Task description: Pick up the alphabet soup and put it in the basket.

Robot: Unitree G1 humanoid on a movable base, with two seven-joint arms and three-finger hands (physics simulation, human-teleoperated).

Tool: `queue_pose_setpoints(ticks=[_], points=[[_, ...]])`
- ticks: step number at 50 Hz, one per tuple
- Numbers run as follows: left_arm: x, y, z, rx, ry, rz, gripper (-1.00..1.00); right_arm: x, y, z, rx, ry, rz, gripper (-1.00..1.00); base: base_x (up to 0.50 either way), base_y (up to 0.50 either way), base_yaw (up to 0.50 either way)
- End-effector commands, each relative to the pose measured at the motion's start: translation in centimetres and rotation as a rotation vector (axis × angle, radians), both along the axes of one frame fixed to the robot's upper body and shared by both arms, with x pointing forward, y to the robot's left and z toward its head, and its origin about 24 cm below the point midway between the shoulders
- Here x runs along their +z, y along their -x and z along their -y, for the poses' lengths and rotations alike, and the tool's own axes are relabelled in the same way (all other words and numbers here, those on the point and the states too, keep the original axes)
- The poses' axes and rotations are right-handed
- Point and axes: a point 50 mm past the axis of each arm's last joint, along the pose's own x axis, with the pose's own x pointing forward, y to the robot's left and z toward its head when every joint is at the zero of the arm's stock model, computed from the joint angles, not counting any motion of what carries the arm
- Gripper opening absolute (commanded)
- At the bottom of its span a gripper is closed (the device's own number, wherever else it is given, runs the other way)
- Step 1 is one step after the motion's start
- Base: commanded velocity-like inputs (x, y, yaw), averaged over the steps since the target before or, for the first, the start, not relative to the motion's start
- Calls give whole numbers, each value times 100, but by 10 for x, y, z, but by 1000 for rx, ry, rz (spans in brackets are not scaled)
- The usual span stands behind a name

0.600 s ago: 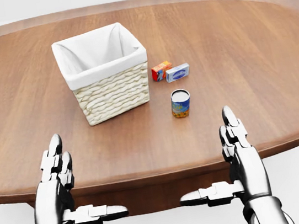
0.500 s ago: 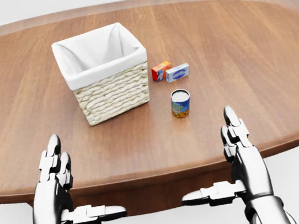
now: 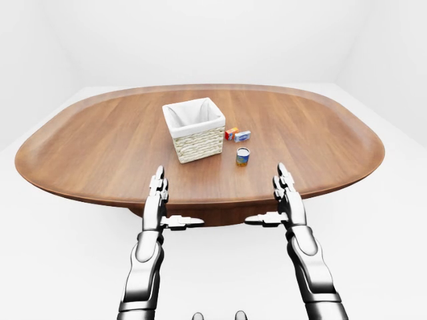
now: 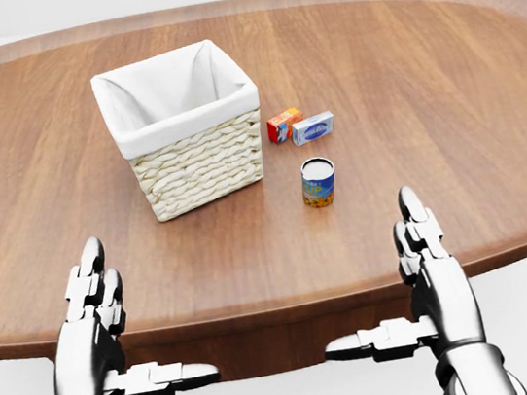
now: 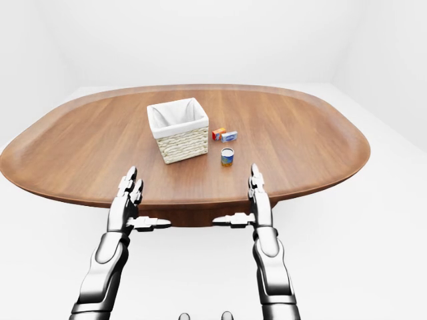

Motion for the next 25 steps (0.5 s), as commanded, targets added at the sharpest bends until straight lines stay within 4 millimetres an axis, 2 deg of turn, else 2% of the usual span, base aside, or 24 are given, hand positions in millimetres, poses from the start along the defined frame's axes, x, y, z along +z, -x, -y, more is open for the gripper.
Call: queue_pose_setpoints(ticks=[1,6,8,10,13,14,20,22,23,25], points=[[1,1,-1,4,-1,-1,100,5,-2,3,-14,-18,12,100,0,0,0],[6,2,-6,19,20,15,100,21,-3,8,-42,-57,47,100,0,0,0],[8,3,-6,17,17,17,100,22,-2,9,-43,-58,51,100,0,0,0],[13,5,-6,21,-97,50,100,37,-1,12,-62,-46,116,100,0,0,0],[26,6,-6,23,-92,77,100,57,1,12,-58,-60,202,100,0,0,0],[51,9,-3,14,-82,164,100,76,3,12,-66,-74,282,100,0,0,0],[143,36,5,-17,-93,590,100,124,10,13,-91,-123,497,100,0,0,0],[169,49,4,-23,-86,727,100,151,17,11,-85,-145,623,100,0,0,0],[191,61,3,-15,-81,851,100,175,26,10,-78,-150,740,100,0,0,0],[213,77,4,-21,-83,992,100,196,38,13,-82,-163,851,100,0,0,0]])
